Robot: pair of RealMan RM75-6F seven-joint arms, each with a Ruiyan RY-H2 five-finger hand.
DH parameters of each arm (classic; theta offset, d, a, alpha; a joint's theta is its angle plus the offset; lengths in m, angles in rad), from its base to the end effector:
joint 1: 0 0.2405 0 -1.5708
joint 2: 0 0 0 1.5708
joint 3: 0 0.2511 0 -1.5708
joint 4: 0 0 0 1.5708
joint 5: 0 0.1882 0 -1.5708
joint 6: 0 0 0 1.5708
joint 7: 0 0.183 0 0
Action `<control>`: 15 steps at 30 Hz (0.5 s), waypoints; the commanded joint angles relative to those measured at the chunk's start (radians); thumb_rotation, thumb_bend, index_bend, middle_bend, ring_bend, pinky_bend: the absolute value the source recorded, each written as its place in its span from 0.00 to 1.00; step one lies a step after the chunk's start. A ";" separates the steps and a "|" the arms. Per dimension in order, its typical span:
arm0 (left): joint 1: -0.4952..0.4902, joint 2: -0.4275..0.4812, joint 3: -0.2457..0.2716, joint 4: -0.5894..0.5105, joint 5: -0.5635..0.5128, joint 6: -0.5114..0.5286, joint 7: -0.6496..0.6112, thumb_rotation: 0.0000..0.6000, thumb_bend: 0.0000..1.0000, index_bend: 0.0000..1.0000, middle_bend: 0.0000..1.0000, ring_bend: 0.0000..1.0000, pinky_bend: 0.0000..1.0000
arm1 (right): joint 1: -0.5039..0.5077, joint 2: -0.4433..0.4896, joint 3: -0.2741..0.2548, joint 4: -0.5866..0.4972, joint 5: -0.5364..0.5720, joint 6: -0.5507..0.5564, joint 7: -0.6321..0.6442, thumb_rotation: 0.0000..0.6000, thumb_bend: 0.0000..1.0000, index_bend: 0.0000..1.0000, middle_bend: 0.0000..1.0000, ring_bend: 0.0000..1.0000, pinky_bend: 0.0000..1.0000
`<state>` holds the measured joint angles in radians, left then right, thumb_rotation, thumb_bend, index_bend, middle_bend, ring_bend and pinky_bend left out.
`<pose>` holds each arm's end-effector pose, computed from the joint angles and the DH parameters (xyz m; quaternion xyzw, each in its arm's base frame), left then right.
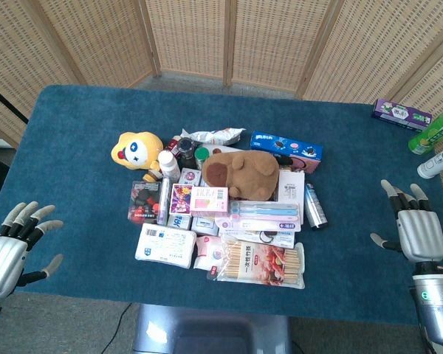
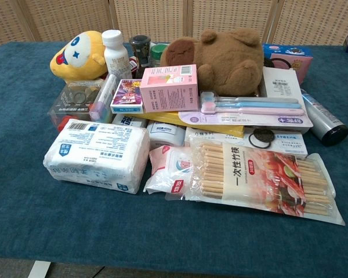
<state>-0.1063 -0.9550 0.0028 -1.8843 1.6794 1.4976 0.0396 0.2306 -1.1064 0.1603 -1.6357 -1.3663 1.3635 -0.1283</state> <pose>-0.2258 0.2060 0.1868 -0.6443 -0.3701 -0.4352 0.5084 -0.2754 -0.2798 0.1867 0.6043 -0.3484 0.3800 0.6075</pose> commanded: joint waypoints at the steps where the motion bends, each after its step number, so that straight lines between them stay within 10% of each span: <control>1: -0.003 -0.001 -0.001 -0.001 0.001 -0.004 0.000 0.86 0.36 0.29 0.18 0.09 0.00 | -0.004 0.002 -0.001 -0.007 0.002 0.003 0.006 1.00 0.07 0.00 0.22 0.24 0.10; 15: 0.003 0.002 0.006 -0.005 0.012 0.012 0.005 0.86 0.36 0.28 0.18 0.09 0.00 | 0.023 0.019 0.006 0.019 -0.016 -0.062 0.208 1.00 0.07 0.00 0.21 0.24 0.10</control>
<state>-0.1033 -0.9536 0.0090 -1.8895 1.6907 1.5096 0.0442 0.2394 -1.0925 0.1602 -1.6289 -1.3713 1.3217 0.0346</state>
